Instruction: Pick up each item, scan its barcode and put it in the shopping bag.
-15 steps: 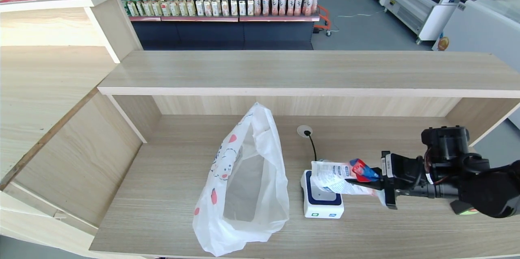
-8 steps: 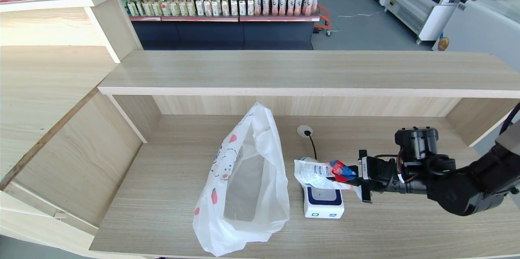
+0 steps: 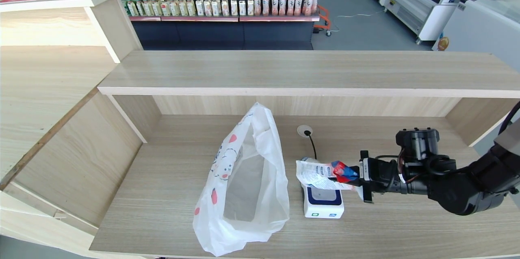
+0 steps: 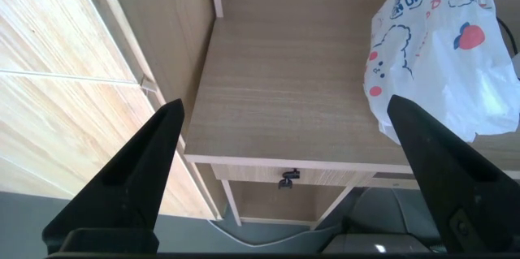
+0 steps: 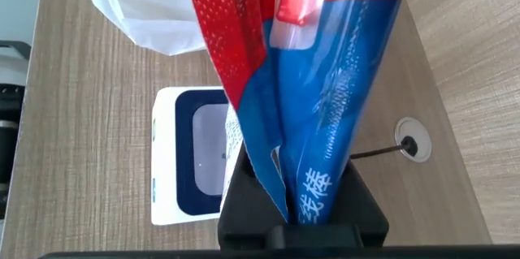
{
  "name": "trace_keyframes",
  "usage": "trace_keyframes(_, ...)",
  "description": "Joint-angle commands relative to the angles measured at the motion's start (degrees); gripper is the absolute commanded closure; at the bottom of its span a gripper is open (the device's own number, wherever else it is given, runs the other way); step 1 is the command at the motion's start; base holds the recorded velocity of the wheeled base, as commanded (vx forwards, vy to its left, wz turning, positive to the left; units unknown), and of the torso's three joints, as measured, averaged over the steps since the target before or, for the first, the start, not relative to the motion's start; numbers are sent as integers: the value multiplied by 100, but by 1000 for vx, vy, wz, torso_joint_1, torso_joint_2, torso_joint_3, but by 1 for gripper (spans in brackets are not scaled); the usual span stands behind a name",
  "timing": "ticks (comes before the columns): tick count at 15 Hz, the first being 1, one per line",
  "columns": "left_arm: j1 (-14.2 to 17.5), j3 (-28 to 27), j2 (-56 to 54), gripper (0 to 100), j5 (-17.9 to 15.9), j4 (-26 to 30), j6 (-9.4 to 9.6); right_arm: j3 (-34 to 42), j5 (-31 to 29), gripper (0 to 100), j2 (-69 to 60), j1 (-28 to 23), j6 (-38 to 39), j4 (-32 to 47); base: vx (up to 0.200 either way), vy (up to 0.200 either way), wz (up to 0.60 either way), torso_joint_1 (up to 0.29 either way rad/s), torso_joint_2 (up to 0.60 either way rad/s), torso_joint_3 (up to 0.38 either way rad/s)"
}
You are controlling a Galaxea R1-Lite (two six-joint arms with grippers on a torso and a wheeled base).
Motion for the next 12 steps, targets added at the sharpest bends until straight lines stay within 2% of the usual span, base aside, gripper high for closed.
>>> trace_keyframes(1, 0, 0, -2, 0, 4, 0, -2, -11, 4, 100, -86, -32, 9, -5, 0, 0, 0, 0, 0, 0)
trace_keyframes(12, 0, 0, -2, 0, 4, 0, -2, 33, 13, 100, -491, -111, 97, -13, 0, 0, 0, 0, 0, 0)
